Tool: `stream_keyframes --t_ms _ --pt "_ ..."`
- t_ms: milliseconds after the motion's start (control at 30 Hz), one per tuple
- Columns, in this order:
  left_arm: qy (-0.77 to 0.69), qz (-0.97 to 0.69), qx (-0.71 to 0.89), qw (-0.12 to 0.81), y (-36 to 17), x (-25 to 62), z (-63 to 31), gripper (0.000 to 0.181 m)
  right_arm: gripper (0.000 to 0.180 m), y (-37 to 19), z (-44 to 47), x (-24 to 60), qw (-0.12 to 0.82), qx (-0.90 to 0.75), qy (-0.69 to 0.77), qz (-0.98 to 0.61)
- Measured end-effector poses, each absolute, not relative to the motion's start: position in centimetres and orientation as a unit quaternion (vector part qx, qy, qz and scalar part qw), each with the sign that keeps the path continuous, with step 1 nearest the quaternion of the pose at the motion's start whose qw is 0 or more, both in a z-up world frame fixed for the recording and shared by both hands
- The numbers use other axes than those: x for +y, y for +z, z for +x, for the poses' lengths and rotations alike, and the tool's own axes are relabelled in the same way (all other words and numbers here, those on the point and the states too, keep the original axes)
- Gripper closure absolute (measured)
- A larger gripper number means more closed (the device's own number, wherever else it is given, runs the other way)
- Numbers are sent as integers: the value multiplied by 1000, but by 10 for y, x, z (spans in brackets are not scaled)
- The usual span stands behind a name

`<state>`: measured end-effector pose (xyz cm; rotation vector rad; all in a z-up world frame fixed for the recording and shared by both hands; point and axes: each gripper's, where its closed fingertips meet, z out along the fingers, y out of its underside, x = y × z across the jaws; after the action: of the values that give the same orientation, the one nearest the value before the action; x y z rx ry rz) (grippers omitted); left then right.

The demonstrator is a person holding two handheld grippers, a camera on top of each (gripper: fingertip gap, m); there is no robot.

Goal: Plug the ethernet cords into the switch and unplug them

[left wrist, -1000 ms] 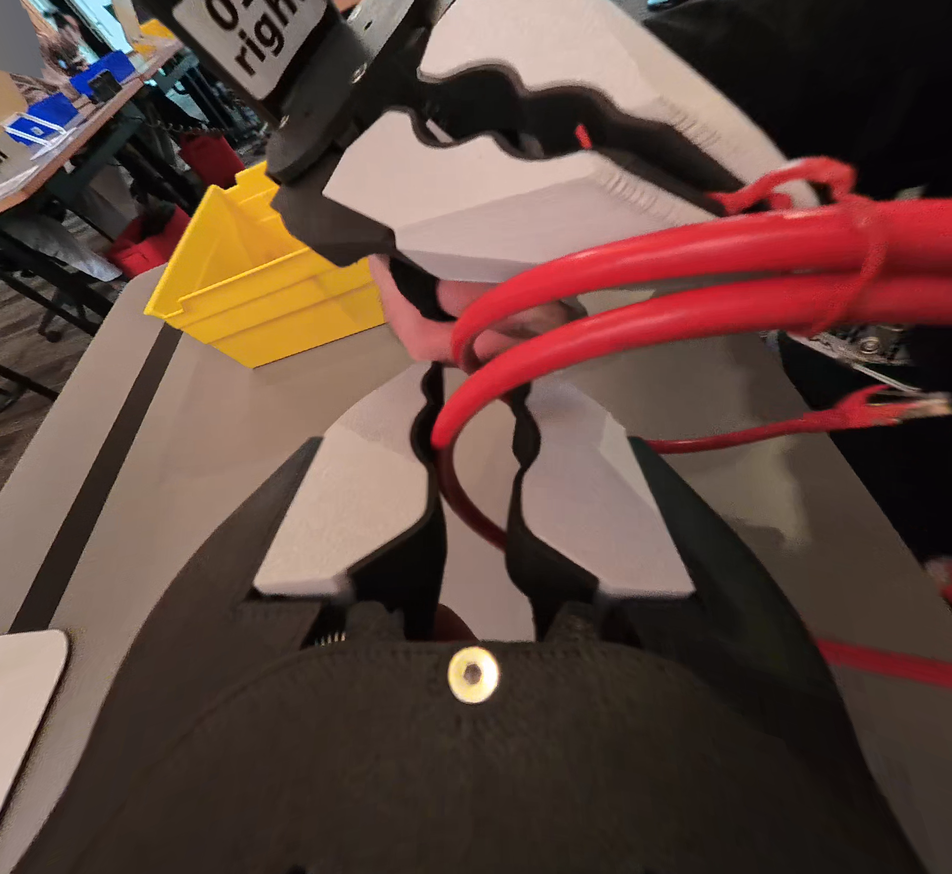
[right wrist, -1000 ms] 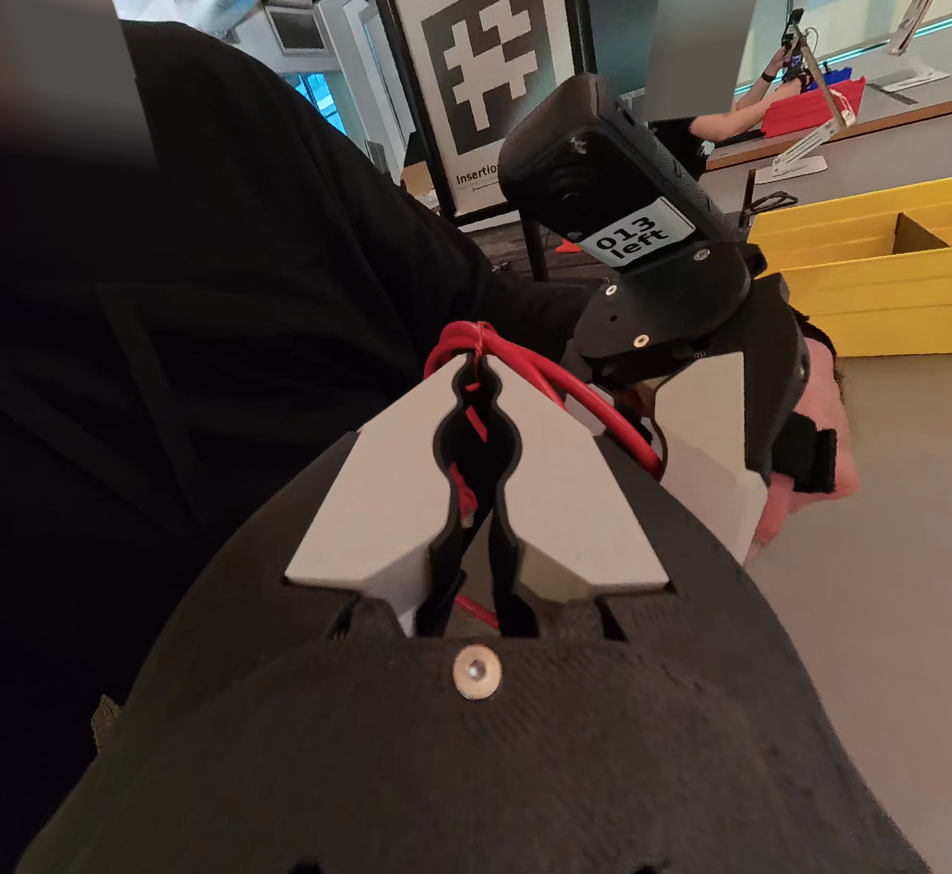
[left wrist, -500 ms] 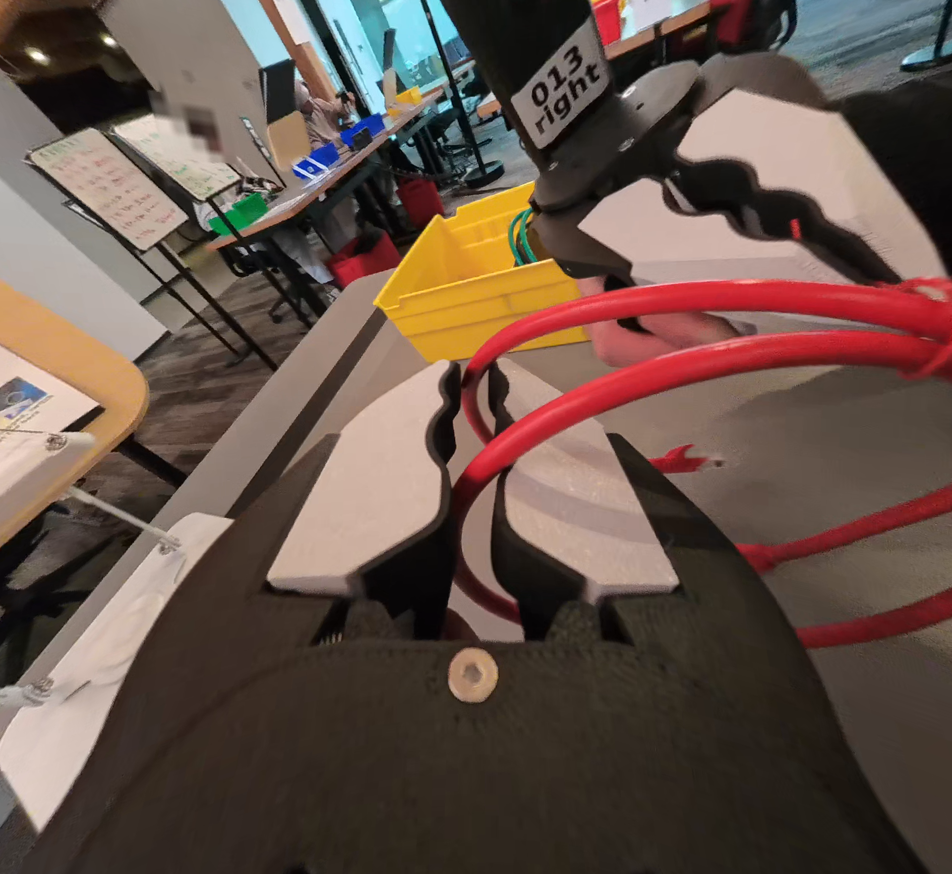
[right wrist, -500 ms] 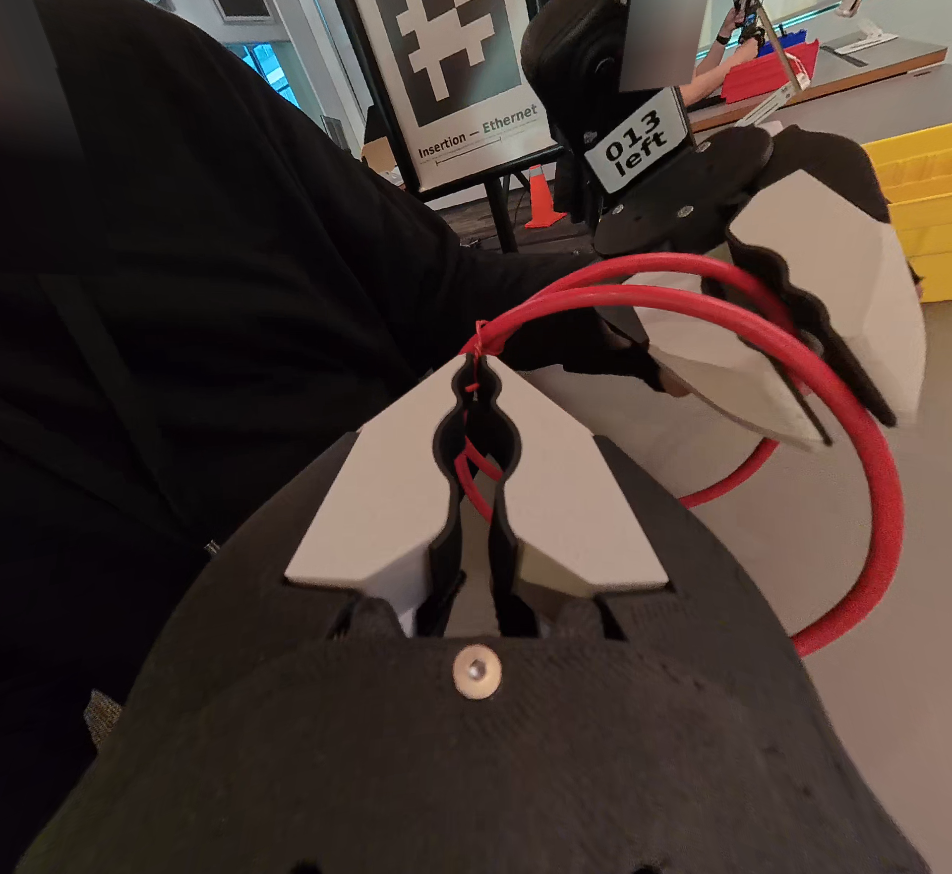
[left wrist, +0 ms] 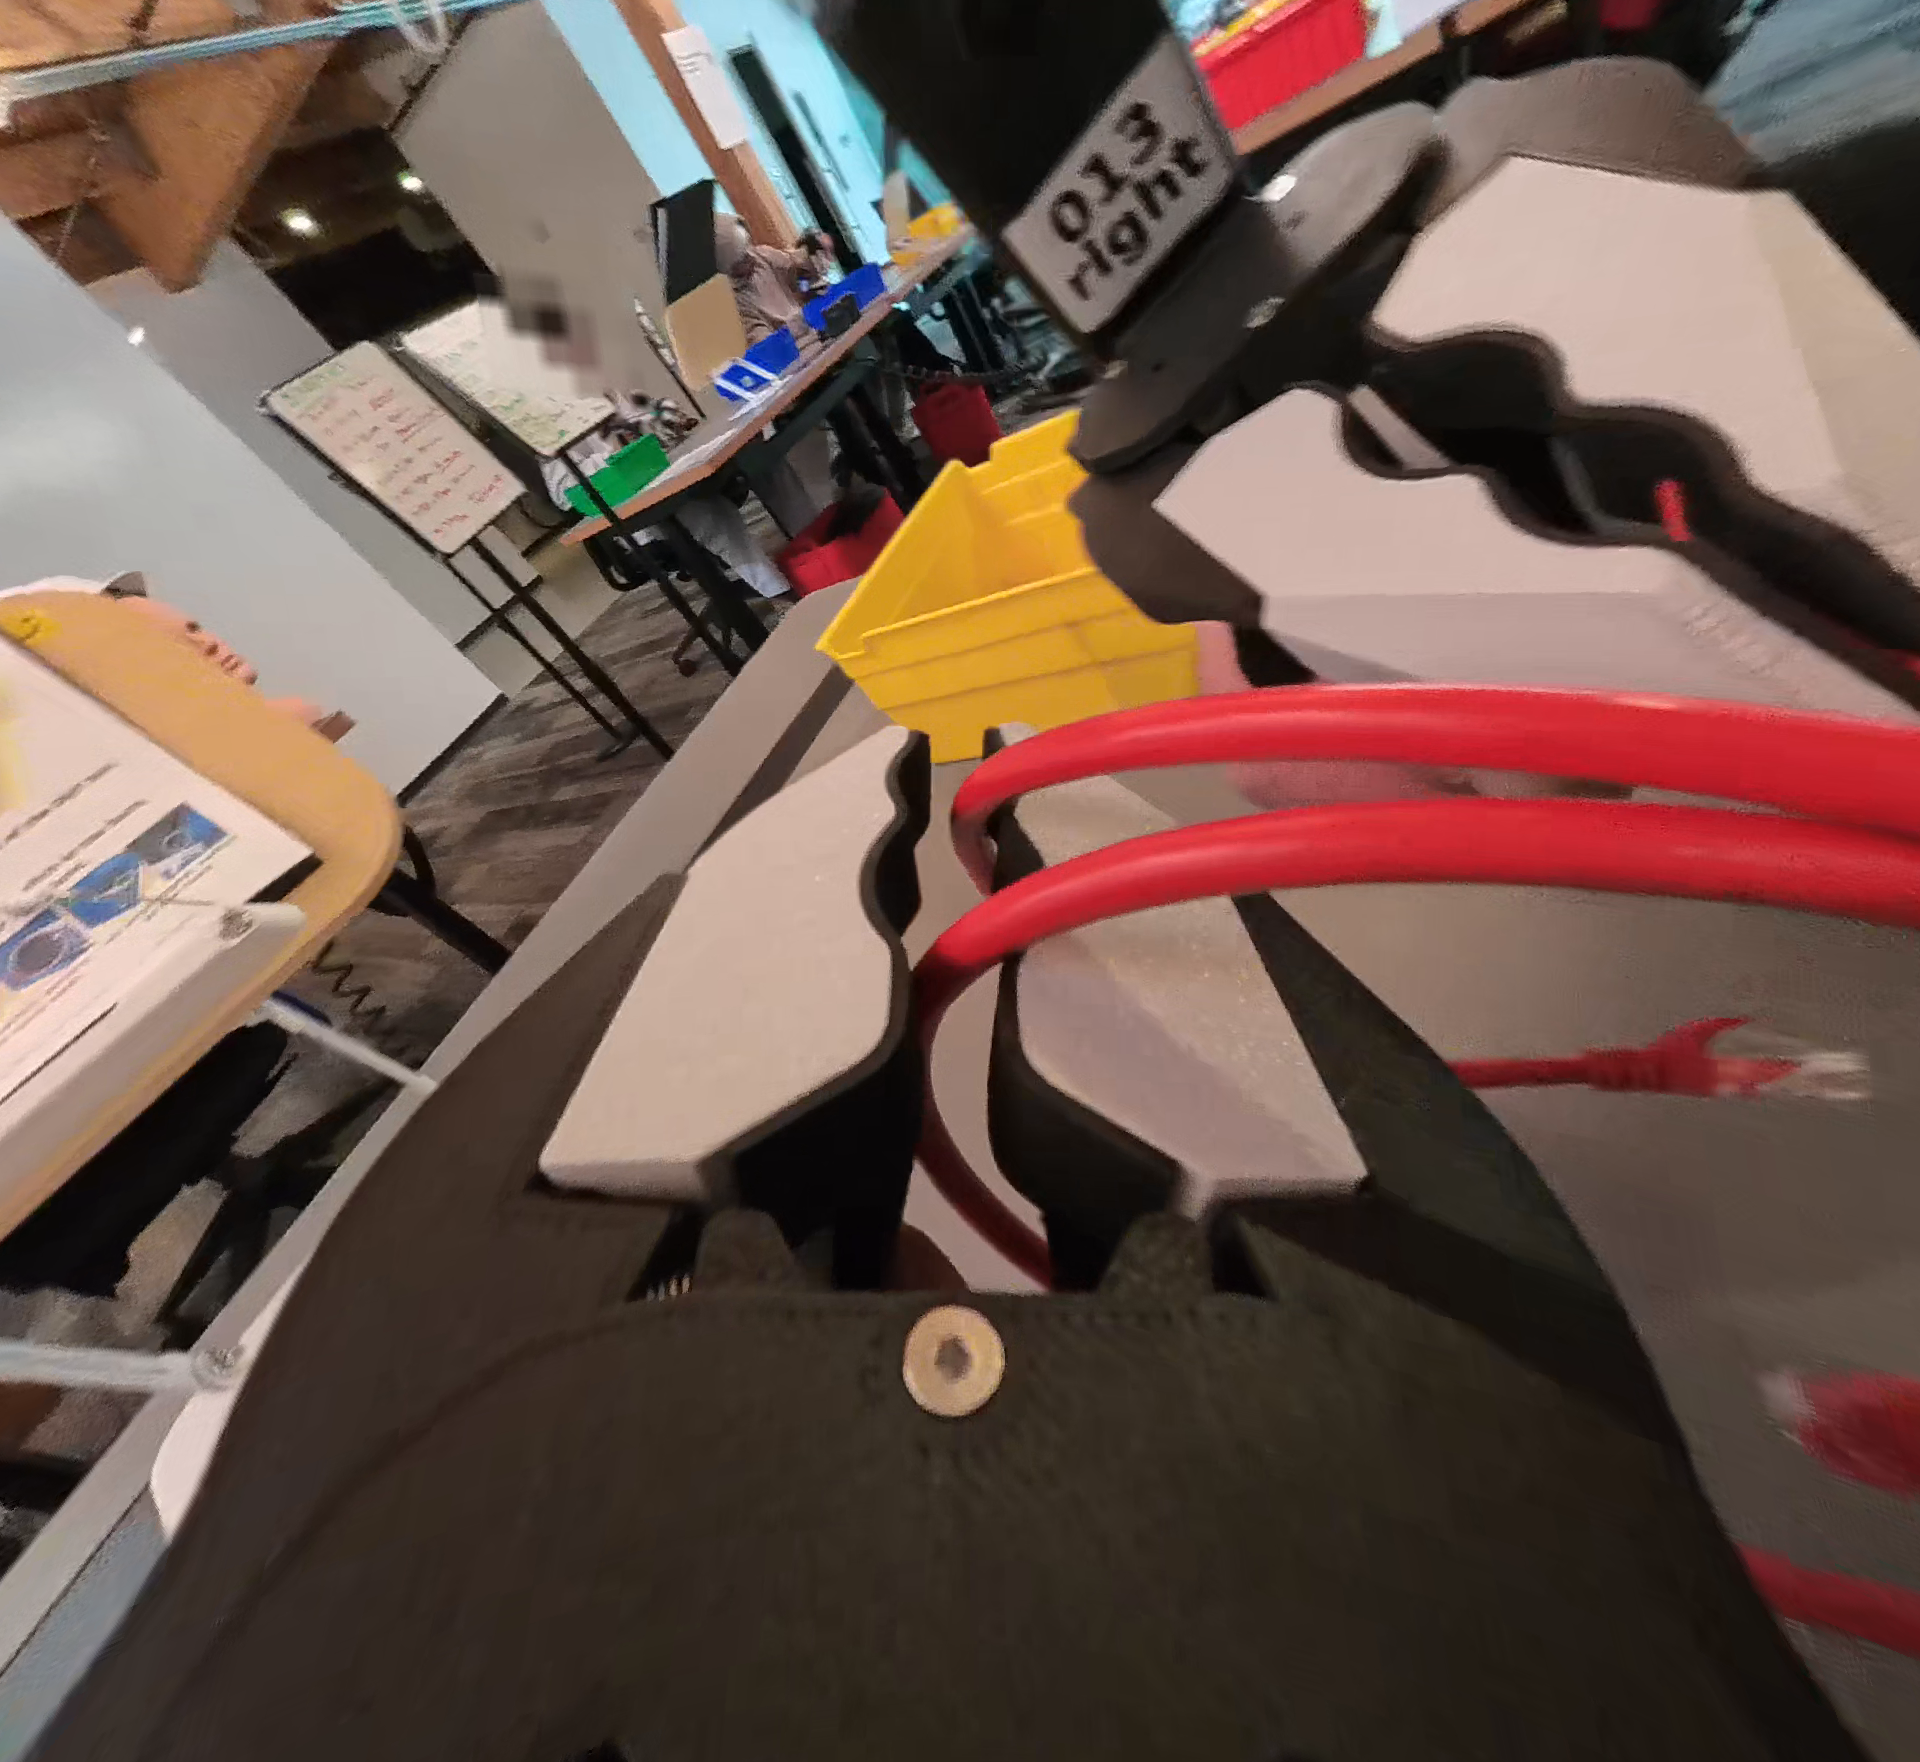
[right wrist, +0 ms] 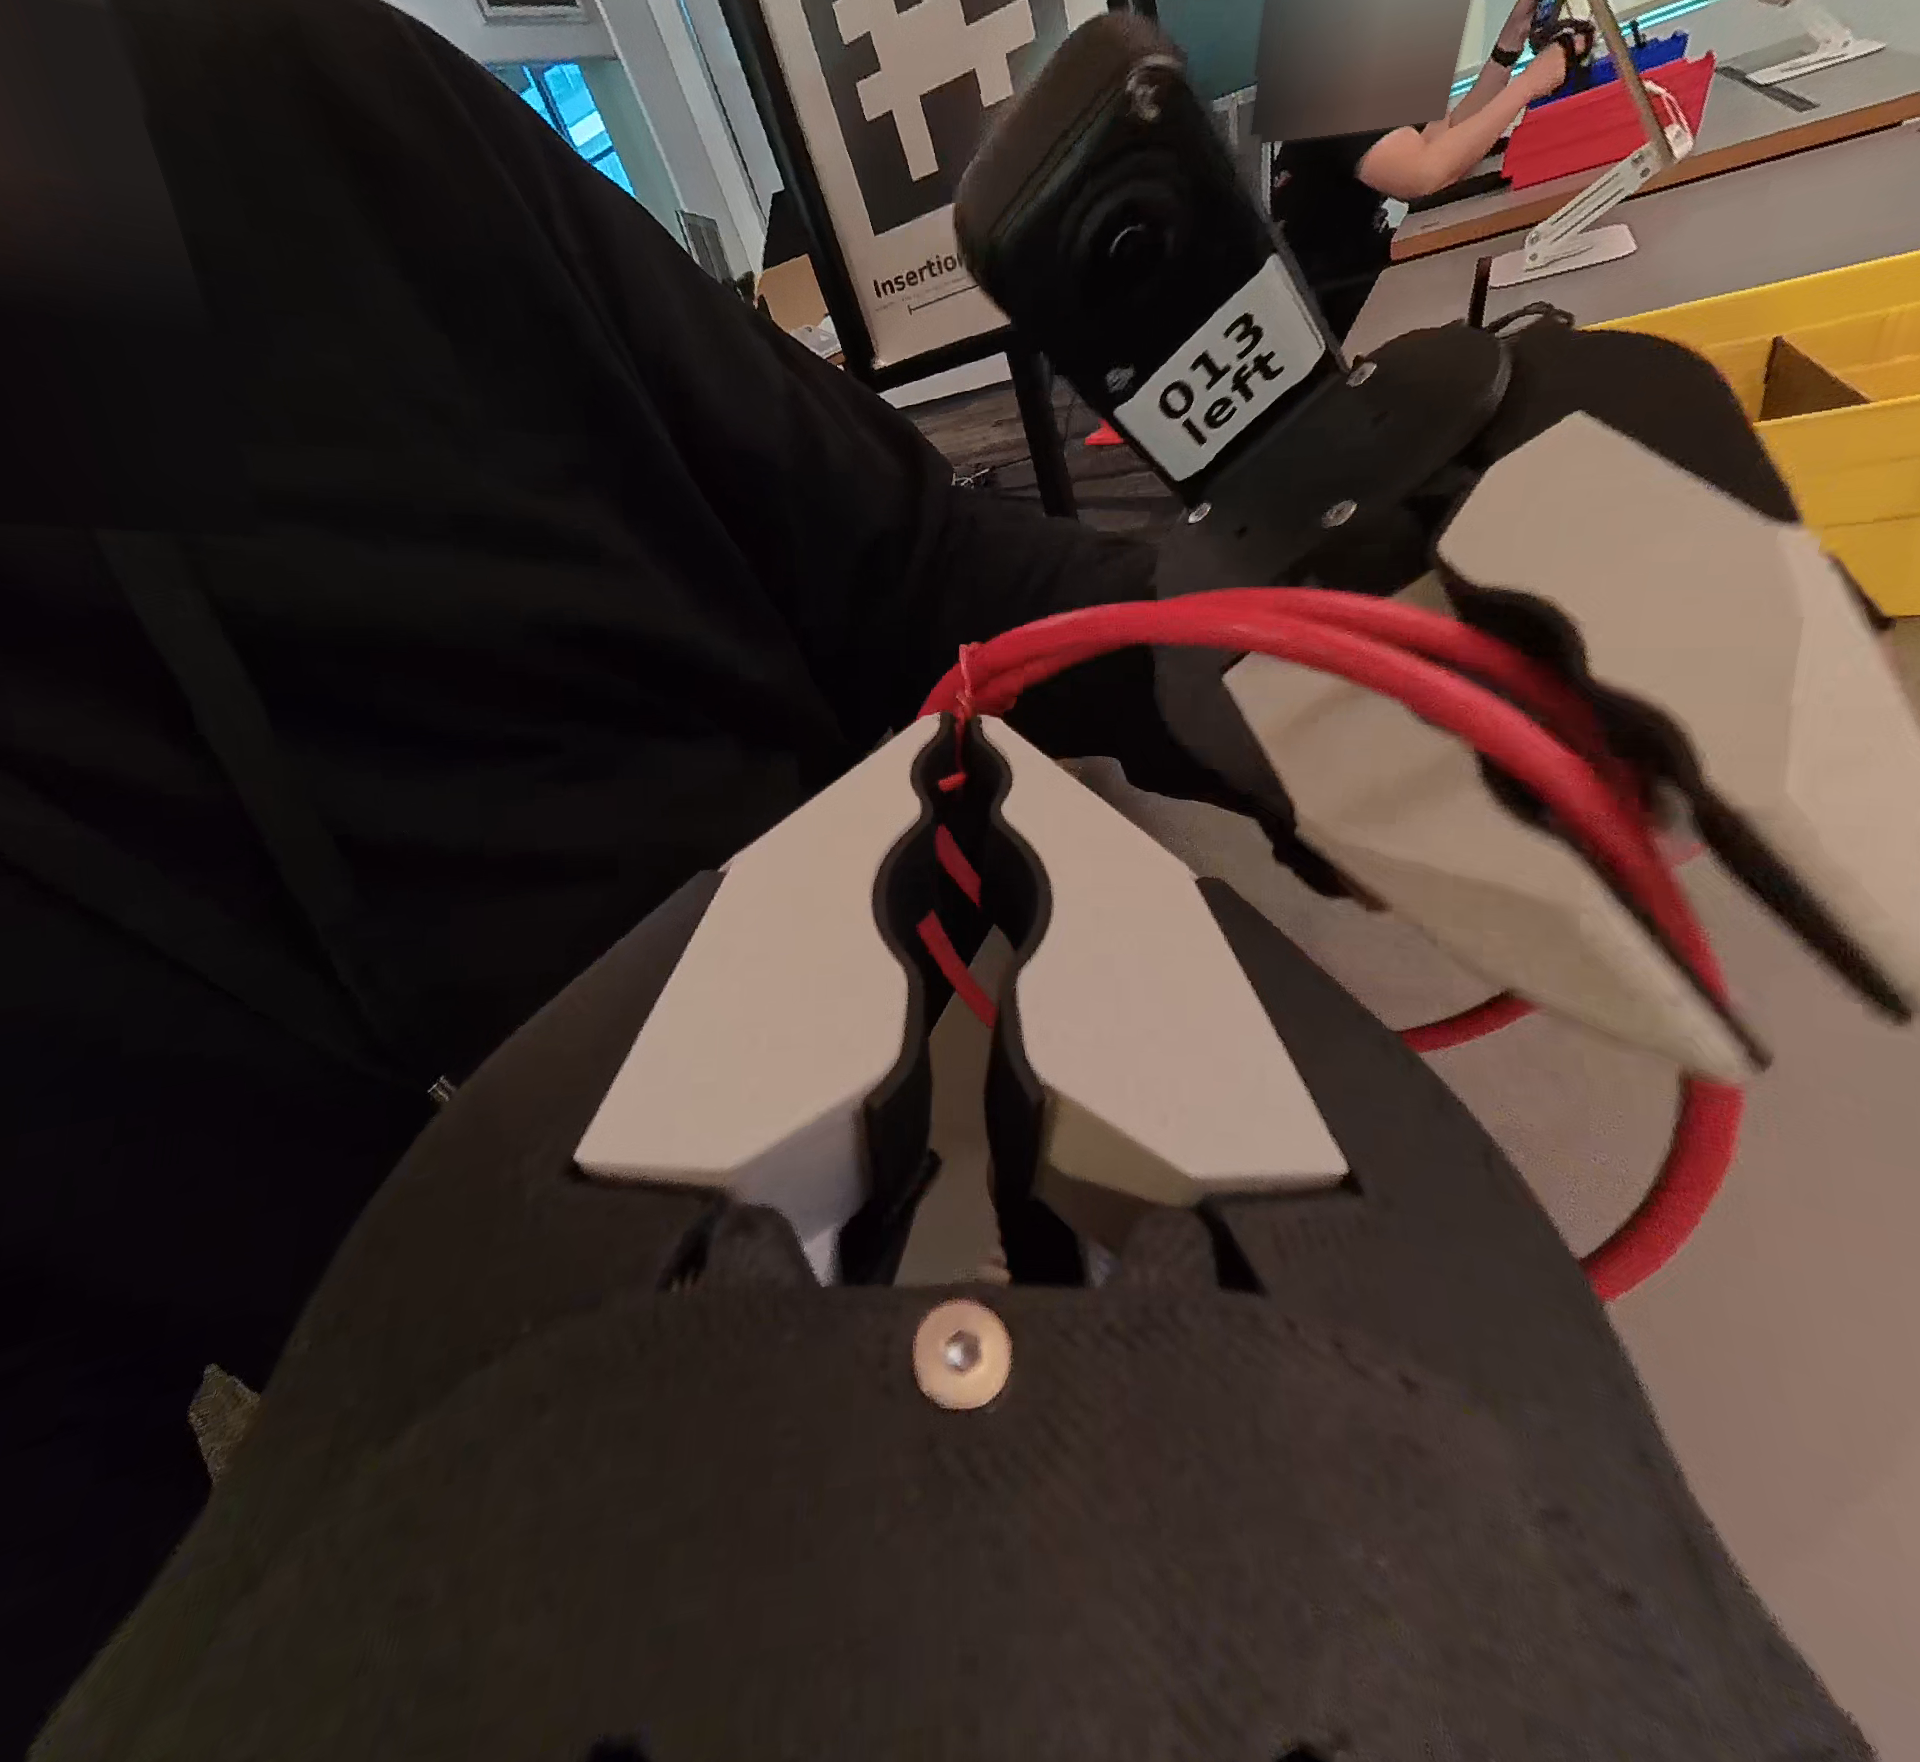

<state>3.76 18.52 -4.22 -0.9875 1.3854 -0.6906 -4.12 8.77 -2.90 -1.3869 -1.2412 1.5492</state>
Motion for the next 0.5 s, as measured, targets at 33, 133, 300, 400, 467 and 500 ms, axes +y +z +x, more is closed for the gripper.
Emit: stream_keyframes --t_ms 33,133,300,400,467,500 --pt "-295 -432 588 616 -39 191 35 171 180 -29 -40 88 354 -480 597 -537" --pt "-279 -441 579 626 -36 202 30 171 180 -29 -37 92 360 -472 594 -543" --pt "-236 -467 561 642 -33 227 18 170 180 -31 -34 100 366 -458 592 -554" --pt "-220 -467 544 662 -21 236 11 165 180 -43 -33 109 354 -447 579 -582" --pt "-195 -454 546 677 -9 235 8 160 180 -52 -33 114 350 -442 566 -601" --pt "-179 -444 549 685 -3 233 7 160 180 -57 -33 119 350 -438 558 -612"
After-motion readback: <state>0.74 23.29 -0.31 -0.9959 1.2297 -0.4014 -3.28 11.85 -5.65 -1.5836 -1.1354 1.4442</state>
